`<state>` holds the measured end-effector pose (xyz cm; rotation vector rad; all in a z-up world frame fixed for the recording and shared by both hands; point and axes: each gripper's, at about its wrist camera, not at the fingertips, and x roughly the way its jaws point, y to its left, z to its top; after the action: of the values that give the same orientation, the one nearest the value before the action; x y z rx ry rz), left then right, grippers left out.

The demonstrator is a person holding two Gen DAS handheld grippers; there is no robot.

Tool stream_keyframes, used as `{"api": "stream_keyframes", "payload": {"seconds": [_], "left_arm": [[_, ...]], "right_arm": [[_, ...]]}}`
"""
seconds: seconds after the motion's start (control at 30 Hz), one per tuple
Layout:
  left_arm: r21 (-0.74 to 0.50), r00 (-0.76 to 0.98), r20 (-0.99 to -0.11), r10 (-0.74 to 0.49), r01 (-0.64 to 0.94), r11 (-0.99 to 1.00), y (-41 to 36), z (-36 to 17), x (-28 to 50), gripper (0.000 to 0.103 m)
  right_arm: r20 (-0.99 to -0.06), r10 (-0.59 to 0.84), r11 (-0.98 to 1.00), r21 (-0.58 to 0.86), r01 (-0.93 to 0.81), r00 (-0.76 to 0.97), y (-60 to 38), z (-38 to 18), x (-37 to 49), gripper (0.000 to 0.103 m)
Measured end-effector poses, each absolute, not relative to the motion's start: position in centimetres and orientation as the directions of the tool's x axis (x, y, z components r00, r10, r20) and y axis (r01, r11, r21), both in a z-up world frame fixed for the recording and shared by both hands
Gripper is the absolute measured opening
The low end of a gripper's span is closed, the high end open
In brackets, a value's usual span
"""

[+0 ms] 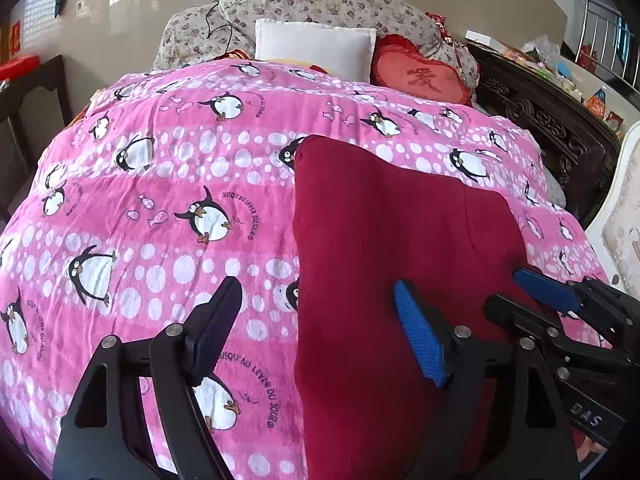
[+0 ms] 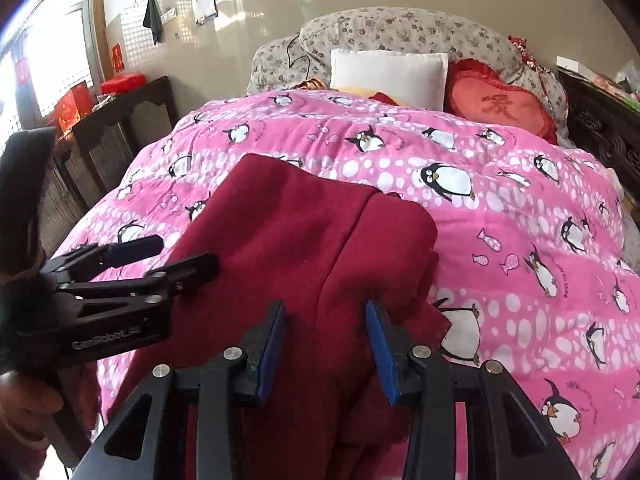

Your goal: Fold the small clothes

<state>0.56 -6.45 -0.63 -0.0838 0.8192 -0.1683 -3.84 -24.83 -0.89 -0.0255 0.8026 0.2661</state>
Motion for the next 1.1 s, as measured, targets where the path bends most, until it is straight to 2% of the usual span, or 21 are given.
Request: {"api": "stream_keyframes", "payload": {"seconds": [0.13, 0.6, 0.9, 1.1], "left_arm": [[-0.116, 0.691, -0.705, -0.158, 0.107, 0.987, -6.6, -0.3, -0.1, 0.079], [-0.037, 0.779, -0.624, -0.061, 0.048, 0.998, -5.5, 2.0, -5.3, 0.079], [-0.036, 0.824, -0.561, -0.075, 0.066, 0.997, -5.1, 3.4, -7.6, 0.079], [-0.043, 0.825, -0.559, -0.082, 0.070, 0.997, -5.2, 3.3, -7.9, 0.079]], "right_arm": [[-0.682, 0.238, 0.968, 0.111, -0.224, 0.691, -25.2, 0.4, -5.8, 0.040], [-0.615, 0.149, 0.987, 0.049, -0.151, 0.775, -24.4, 2.4, -10.9, 0.049], [-0.605, 0.132, 0.990, 0.048, -0.129, 0.785, -24.7, 3.3, -12.2, 0.049], [-0.615, 0.131, 0.991, 0.056, -0.123, 0.777, -24.9, 3.0, -12.2, 0.049]]}}
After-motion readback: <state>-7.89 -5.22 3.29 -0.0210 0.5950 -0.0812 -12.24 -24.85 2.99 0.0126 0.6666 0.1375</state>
